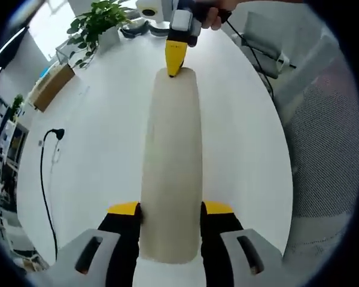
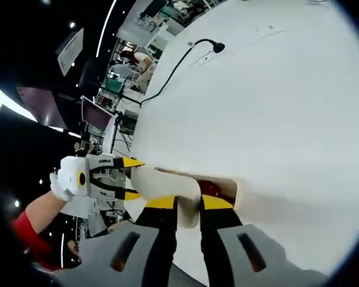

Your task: Arrange the utensils inside the cutlery case until each visible utensil rests in its matching compartment.

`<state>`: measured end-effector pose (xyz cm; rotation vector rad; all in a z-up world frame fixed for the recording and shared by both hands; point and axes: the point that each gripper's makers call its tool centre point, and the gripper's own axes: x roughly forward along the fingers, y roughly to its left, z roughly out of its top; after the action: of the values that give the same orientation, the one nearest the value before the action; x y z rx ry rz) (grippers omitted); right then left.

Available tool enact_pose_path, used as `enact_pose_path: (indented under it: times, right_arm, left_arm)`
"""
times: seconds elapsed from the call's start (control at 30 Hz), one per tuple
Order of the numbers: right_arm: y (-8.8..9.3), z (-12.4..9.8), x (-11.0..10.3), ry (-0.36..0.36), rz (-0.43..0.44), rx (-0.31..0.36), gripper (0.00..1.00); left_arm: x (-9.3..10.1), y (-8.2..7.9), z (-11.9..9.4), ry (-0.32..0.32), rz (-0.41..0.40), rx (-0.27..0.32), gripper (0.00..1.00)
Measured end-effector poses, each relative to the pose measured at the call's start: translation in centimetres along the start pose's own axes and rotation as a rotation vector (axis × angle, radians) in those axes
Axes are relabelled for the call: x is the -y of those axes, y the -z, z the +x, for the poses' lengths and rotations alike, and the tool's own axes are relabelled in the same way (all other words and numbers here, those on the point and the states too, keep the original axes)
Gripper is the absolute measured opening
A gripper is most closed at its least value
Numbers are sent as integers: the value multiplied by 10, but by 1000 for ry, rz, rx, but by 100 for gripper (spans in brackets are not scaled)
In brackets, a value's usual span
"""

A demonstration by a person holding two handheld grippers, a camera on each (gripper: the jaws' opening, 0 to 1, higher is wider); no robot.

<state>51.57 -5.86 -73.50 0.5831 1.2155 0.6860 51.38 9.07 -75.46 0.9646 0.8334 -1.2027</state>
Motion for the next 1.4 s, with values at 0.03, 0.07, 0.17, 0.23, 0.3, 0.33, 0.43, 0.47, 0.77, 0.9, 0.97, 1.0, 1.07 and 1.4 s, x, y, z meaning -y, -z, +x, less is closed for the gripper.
enact_pose_path:
  times: [0.03,0.07,0.17,0.23,0.3,0.33,0.43,0.47,0.77,0.9,0.97,1.0,1.07,1.4]
  right_arm:
    - [1,1,2,6,1,0,12]
    - [3,2,2,9,5,0,12]
    - [7,7,5,19,19,-5,12]
    - [7,11,7,26,24,-8,12]
    - [8,13,8,29,33,-16,11]
    - [8,14,9,31,31,-18,11]
    - [9,15,11,30,29,-16,11]
    - [9,15,11,30,28,-14,11]
    - [5,17,19,49,35,14,11]
    - [6,20,22,69,22,29,11]
    - [4,20,25,91,14,44,11]
    - [4,20,26,96,11,45,11]
    - [9,20,33,147,-9,16,11]
    - [6,19,37,210,-113,32,11]
  left_arm:
    - [0,0,2,4,0,0,40]
    - [0,1,4,11,-3,-4,40]
    - [1,5,12,24,7,-26,40]
    - [2,8,17,35,7,-41,40]
    - [2,12,22,42,5,-61,40]
    - [2,12,24,42,8,-63,40]
    - [3,16,30,49,8,-74,40]
    - [3,16,31,50,7,-76,40]
    - [1,17,41,30,7,-82,40]
    - [1,19,44,20,12,-85,40]
    - [1,18,45,19,4,-82,40]
    - [1,18,45,19,5,-83,40]
    - [3,19,47,24,19,-95,41]
    - [2,21,47,22,24,-105,40]
